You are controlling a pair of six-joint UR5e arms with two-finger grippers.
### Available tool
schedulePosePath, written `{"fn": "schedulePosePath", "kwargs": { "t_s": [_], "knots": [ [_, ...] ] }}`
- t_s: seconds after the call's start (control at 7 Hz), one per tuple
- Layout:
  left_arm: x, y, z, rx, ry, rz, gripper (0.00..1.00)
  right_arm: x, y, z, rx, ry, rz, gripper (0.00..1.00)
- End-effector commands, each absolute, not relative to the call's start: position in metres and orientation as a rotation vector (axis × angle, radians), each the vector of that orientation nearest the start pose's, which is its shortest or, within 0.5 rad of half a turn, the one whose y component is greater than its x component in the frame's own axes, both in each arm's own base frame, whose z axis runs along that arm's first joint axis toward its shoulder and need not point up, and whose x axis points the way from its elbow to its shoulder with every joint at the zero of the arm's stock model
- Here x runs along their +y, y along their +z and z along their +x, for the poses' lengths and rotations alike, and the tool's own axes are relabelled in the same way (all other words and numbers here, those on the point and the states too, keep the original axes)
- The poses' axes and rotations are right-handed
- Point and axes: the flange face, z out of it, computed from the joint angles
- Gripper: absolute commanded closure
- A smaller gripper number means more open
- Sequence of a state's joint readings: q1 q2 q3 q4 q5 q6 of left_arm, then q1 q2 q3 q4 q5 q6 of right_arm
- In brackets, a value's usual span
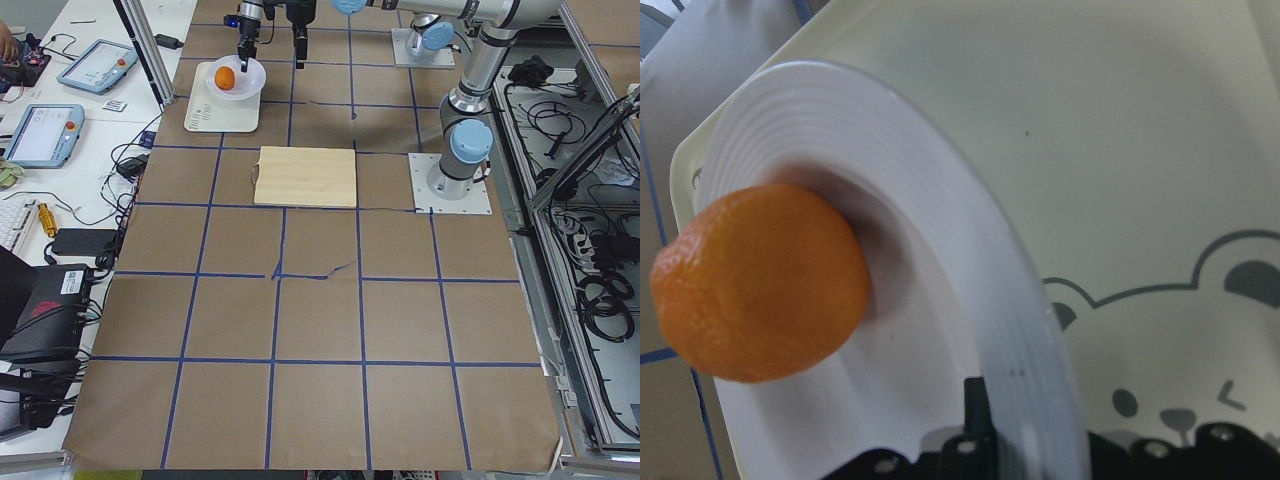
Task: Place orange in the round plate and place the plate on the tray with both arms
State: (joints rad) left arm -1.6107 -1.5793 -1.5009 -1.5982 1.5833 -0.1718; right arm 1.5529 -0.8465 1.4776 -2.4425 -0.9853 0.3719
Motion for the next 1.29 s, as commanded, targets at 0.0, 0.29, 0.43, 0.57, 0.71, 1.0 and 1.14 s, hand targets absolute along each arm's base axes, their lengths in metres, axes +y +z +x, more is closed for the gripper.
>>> {"fn": "schedulePosePath", "kwargs": {
  "t_s": [0.0,0.29,0.43,0.57,0.71,1.0,1.14],
  "knots": [
    [-0.488,0.512,-0.152,3.127,-0.045,-0.207,0.0,-0.721,0.192,0.175,2.503,-0.172,0.424,0.46],
    [-0.488,0.513,-0.152,3.127,-0.047,-0.207,0.0,-0.731,0.207,0.158,2.591,-0.265,0.421,0.0],
    [-0.487,0.513,-0.152,3.127,-0.05,-0.209,0.0,-0.744,0.219,0.134,2.702,-0.365,0.348,0.0],
    [-0.488,0.513,-0.152,3.127,-0.047,-0.207,0.0,-0.747,0.231,0.114,2.793,-0.317,0.271,0.0],
    [-0.487,0.513,-0.152,3.127,-0.05,-0.207,0.0,-0.748,0.265,0.088,2.948,-0.301,0.168,0.0],
    [-0.487,0.513,-0.152,3.127,-0.05,-0.207,0.0,-0.736,0.351,0.074,3.156,-0.126,0.166,0.0],
    [-0.487,0.513,-0.152,3.127,-0.05,-0.207,0.0,-0.706,0.405,0.096,3.16,-0.059,0.125,0.0]
  ]
}}
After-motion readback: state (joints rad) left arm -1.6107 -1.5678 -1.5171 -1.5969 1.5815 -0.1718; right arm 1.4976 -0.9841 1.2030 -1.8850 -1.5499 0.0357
